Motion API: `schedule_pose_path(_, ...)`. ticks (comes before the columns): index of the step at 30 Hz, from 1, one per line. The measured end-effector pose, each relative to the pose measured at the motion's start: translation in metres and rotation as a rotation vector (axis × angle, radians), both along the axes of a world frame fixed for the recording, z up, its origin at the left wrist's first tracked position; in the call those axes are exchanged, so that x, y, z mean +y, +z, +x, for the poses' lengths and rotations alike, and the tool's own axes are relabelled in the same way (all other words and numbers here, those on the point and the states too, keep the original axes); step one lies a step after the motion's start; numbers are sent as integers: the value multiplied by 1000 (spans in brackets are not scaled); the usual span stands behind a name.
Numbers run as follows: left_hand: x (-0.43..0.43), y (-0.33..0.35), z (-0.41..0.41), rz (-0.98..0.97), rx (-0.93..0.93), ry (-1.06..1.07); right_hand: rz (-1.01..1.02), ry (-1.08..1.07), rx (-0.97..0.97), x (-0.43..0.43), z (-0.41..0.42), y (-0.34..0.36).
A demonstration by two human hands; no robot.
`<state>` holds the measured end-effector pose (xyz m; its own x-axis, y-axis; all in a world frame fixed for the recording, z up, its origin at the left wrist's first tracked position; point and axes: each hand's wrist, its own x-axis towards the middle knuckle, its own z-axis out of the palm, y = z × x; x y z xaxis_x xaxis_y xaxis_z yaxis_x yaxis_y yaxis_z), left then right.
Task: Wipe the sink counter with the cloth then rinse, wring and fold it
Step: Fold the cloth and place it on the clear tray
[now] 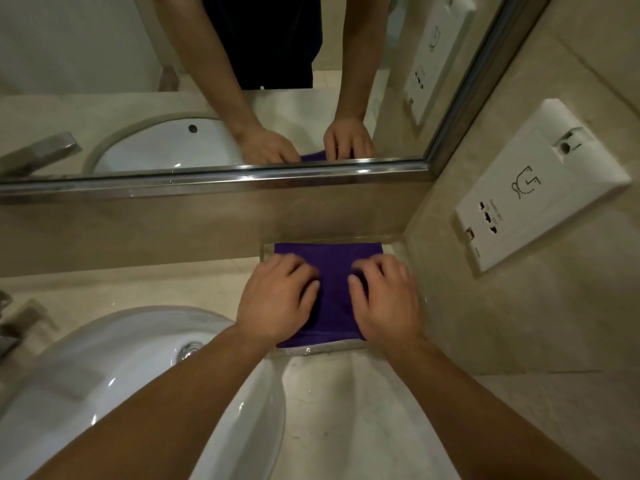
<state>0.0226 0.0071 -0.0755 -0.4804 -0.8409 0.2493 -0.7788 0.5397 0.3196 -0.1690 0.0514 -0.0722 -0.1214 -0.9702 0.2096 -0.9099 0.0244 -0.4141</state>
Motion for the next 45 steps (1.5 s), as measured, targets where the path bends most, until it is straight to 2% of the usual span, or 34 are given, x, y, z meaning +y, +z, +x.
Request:
schedule_pose_path(3,-2,-8,-18,262,-228,113,325,-5,0,-10,13,-9)
schedule_pose_path(6,3,-20,-21,315,-373,111,451,36,103,-6,12,-22)
schedule_pose_path(13,-6,-23,-38,317,-349,190,442,98,189,-33,-7,-25)
schedule_pose_path(25,-9,-17,-18,349,-441,79,519,82,232,-25,-3,-13)
schedule_pose_path(30,-5,-15,-30,290,-334,126,332,122,168,-24,2,-15)
schedule_pose_path(36,-3,-16,-33,283,-369,154,427,116,197,-25,2,-20)
schedule_pose_path(41,-11,-12,-36,270,-370,73,391,243,221,-31,5,-16)
schedule_pose_path(45,-12,-19,-34,283,-385,77,417,222,251,-32,5,-21)
